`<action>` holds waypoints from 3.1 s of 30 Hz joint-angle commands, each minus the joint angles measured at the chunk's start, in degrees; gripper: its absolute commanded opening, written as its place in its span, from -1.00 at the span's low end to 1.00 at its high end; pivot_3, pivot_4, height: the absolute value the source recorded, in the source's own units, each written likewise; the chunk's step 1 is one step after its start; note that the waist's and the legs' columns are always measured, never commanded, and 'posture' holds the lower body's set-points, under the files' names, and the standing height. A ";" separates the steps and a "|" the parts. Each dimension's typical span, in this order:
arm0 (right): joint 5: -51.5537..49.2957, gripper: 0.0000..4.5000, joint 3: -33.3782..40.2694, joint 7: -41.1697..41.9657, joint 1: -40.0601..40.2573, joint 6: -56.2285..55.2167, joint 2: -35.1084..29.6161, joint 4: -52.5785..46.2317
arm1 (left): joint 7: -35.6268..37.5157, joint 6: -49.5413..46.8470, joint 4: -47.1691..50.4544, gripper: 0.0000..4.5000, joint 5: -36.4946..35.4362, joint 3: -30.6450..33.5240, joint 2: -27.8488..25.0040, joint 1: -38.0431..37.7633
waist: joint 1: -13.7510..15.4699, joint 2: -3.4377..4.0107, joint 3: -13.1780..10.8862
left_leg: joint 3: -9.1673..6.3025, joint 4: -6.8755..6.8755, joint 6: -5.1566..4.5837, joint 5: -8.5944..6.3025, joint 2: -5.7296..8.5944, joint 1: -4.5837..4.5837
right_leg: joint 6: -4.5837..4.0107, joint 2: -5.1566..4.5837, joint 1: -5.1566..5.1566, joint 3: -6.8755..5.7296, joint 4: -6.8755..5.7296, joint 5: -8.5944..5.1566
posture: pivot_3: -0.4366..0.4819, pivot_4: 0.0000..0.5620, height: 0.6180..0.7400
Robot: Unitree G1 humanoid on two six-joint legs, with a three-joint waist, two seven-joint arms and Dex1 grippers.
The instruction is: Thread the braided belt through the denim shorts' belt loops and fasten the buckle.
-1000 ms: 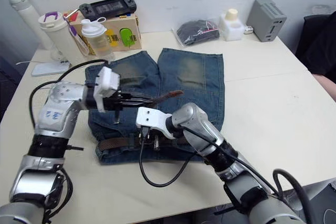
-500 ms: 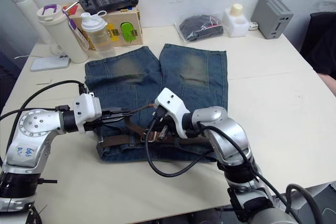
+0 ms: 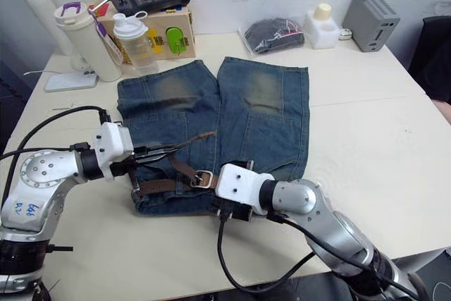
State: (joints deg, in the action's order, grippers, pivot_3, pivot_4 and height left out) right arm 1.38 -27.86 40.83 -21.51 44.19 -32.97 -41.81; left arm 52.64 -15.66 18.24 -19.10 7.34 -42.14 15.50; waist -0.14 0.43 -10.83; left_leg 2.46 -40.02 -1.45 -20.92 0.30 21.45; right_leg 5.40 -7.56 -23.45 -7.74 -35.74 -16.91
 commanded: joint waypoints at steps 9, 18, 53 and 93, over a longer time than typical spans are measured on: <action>13.51 0.95 -6.35 -6.42 -0.82 -4.07 0.66 5.24 | -0.18 -1.40 1.97 -1.00 -2.06 2.26 -2.36 0.93 | 0.09 -0.06 -0.03 | -0.01 -0.03 -0.01 0.01 -0.01 0.01 | 0.00 0.02 0.01 -0.02 0.01 0.00 | -0.05 -0.47 0.18; 17.93 0.60 -4.86 -9.18 -1.13 -2.40 3.46 4.77 | 0.65 1.22 0.17 -1.00 0.82 0.30 -3.22 -0.02 | 0.11 -0.06 -0.03 | 0.00 -0.04 0.00 0.01 0.00 0.01 | 0.00 0.04 0.01 -0.02 -0.01 0.00 | -0.05 -0.47 0.18; 25.70 -0.99 -4.86 -2.77 -2.35 -0.31 9.96 8.89 | 4.61 7.64 -4.03 -1.00 6.64 -0.86 -9.30 -6.77 | 0.00 -0.09 -0.01 | 0.03 -0.11 -0.02 0.02 0.01 0.01 | 0.00 0.08 -0.02 -0.02 -0.15 0.00 | -0.05 -0.47 0.18; 30.85 -0.99 -6.54 -1.34 -5.38 -8.45 9.44 11.07 | 7.47 12.60 -5.35 -1.00 8.33 -5.12 -8.99 -1.13 | -0.01 -0.10 -0.01 | 0.09 -0.13 -0.03 0.02 0.03 0.01 | 0.00 0.16 -0.04 -0.03 -0.22 0.00 | -0.05 -0.47 0.18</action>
State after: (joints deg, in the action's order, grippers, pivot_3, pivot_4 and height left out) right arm 31.58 -34.62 39.32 -26.10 37.04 -24.04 -29.47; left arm 59.70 -4.11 11.30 -10.88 2.51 -51.34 13.66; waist -0.16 0.34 -10.84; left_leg 2.55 -40.15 -1.48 -20.90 0.33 21.45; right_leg 5.40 -7.38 -23.50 -7.77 -35.96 -16.92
